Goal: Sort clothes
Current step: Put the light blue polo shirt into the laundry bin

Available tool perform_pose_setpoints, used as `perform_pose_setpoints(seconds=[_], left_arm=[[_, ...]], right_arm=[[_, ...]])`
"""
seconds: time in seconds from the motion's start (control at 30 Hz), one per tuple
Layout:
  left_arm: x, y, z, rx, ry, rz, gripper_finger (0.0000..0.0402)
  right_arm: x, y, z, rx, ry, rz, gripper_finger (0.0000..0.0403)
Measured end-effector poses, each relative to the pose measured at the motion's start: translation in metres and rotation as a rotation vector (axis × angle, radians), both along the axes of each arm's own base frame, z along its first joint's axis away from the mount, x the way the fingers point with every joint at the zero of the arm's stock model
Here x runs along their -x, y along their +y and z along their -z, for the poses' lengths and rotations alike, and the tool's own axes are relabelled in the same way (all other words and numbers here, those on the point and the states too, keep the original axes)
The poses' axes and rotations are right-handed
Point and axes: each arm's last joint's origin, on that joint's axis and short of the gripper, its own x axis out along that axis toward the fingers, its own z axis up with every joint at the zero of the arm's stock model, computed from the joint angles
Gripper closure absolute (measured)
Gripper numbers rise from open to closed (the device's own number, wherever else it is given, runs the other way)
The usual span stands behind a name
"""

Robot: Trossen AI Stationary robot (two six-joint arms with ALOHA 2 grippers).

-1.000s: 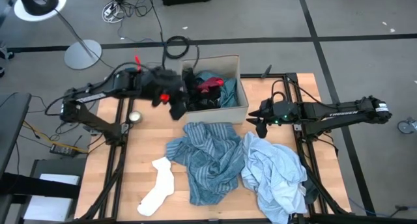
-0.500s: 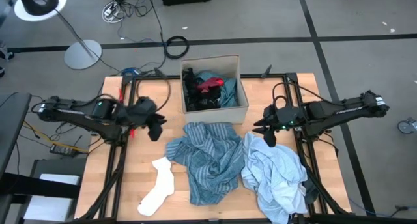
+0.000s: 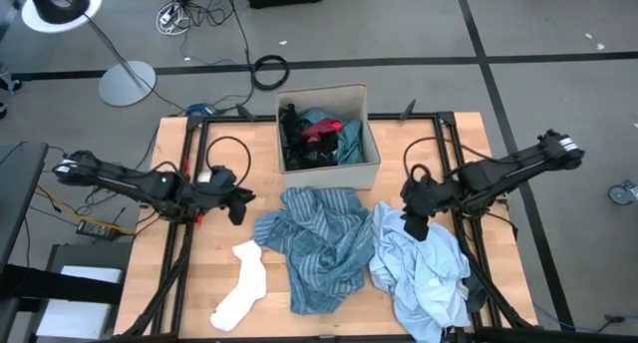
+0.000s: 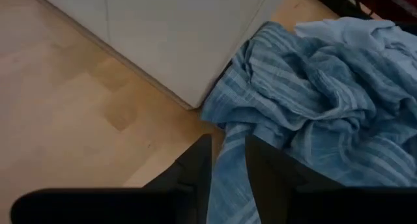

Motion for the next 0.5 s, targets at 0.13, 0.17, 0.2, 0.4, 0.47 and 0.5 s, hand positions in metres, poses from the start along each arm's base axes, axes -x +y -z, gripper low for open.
perform_pose_setpoints(seconds=[0.13,0.17,0.2,0.4,0.47,0.5], left_arm=[[-0.003,-0.001,0.014,0.012,-0.046,0.002,0.0302],[-0.004,-0.001,0.017,0.015,-0.059,0.002,0.0302],[-0.005,-0.001,0.018,0.019,-0.076,0.002,0.0302],[-0.007,-0.002,0.032,0.036,-0.152,0.008,0.0302],[-0.007,-0.002,0.037,0.041,-0.148,0.014,0.0302],[-0.006,-0.002,0.040,0.047,-0.144,0.021,0.0302]], right_arm=[[-0.009,0.004,0.010,-0.026,0.071,-0.022,0.0271],[-0.011,0.005,0.012,-0.028,0.086,-0.017,0.0264],[-0.013,0.005,0.014,-0.029,0.099,-0.005,0.0256],[-0.024,0.006,0.027,-0.021,0.170,0.044,0.0187],[-0.029,0.008,0.033,-0.013,0.199,0.043,0.0164],[-0.031,0.009,0.037,-0.016,0.220,0.037,0.0154]])
